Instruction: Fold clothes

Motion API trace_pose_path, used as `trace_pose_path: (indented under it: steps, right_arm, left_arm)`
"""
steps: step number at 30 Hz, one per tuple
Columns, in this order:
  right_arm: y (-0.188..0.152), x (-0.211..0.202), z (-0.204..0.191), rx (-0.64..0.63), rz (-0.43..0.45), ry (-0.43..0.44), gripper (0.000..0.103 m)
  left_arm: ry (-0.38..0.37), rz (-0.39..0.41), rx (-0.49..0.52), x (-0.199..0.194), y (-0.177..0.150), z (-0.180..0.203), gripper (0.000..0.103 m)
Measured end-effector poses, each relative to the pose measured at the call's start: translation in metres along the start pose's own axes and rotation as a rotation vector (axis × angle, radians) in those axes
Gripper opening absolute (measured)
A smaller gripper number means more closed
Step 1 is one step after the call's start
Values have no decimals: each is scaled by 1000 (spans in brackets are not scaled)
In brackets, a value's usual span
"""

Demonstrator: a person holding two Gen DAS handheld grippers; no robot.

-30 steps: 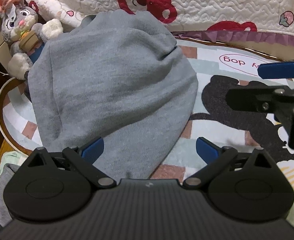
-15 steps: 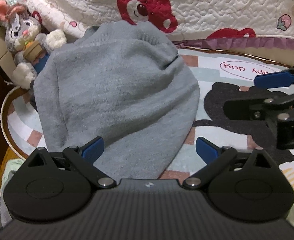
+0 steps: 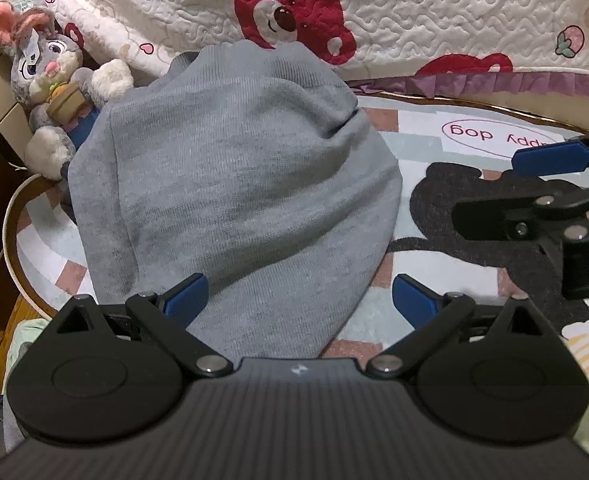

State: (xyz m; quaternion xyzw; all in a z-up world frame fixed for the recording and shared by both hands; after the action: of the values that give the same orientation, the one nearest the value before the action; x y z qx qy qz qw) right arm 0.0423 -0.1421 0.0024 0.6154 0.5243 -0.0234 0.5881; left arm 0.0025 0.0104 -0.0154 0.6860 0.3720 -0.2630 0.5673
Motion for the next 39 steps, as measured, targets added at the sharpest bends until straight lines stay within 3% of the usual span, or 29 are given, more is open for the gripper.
trace_pose_path:
  steps: [30,35,39]
  right_arm:
    - [0,6,9,17,-5,5,84]
    - [-4,17,24,45,22,8,87]
    - [-8,32,41,66,31,0,90]
  left_arm:
    - [-4,-32,-2,7,0,1,100]
    - [-2,-43,-24,21,-4,-8,100]
    - [-61,-64,-49,58,-12,-30,100]
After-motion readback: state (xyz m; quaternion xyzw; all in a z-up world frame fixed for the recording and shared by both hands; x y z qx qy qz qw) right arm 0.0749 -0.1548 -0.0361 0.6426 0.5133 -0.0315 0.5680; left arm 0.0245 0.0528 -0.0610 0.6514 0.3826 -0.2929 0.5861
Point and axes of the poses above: each gripper's, at about its wrist camera, not at the fingertips, and x roughly the way its jaws point, z to its right, y to its top, the point moved 2 cm from there along x, roughly the way its jaws point, and after that the axes turned 6 degrees about y, right-handed, at the moved point
